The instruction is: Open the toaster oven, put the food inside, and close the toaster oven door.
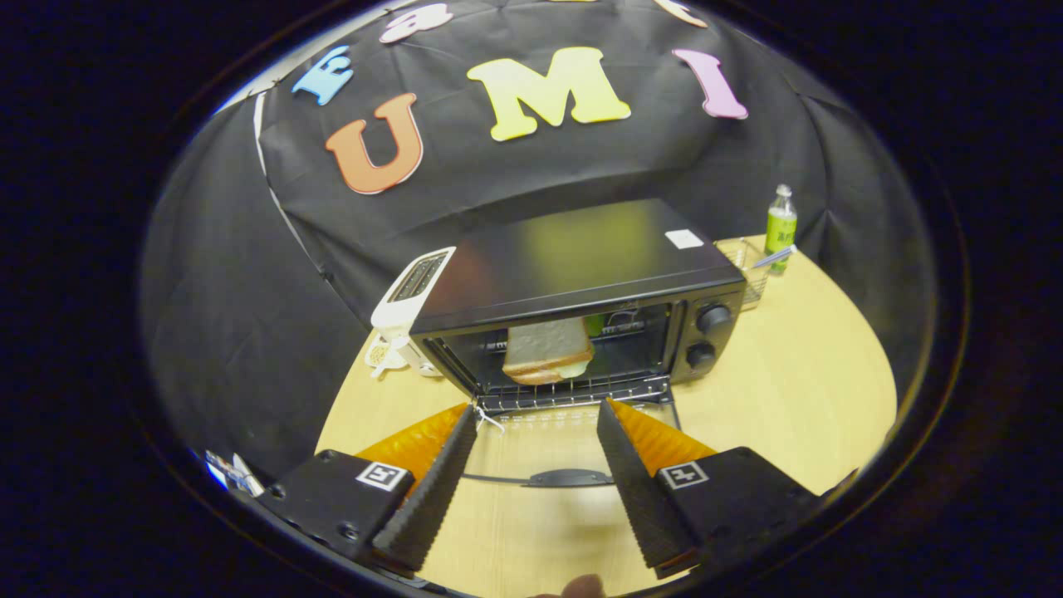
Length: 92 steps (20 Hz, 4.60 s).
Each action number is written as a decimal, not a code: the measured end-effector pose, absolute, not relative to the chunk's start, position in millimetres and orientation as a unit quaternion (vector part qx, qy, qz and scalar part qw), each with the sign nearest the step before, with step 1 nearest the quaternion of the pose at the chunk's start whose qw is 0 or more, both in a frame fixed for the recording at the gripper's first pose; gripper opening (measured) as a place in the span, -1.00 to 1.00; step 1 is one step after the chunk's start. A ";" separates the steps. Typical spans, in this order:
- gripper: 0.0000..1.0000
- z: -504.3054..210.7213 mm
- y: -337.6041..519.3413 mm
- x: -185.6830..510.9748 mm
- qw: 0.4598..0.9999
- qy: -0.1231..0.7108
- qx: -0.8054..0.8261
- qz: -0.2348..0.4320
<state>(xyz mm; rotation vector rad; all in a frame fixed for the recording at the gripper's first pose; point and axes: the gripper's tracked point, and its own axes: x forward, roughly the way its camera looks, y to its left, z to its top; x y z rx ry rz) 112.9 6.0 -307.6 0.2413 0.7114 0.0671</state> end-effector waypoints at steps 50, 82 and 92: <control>1.00 -296.1 -17.6 169.1 0.961 0.270 0.032 -0.044; 1.00 -10.6 8.5 -22.3 0.999 0.037 0.031 -0.022; 1.00 -13.3 13.9 -28.4 0.998 0.042 0.038 -0.025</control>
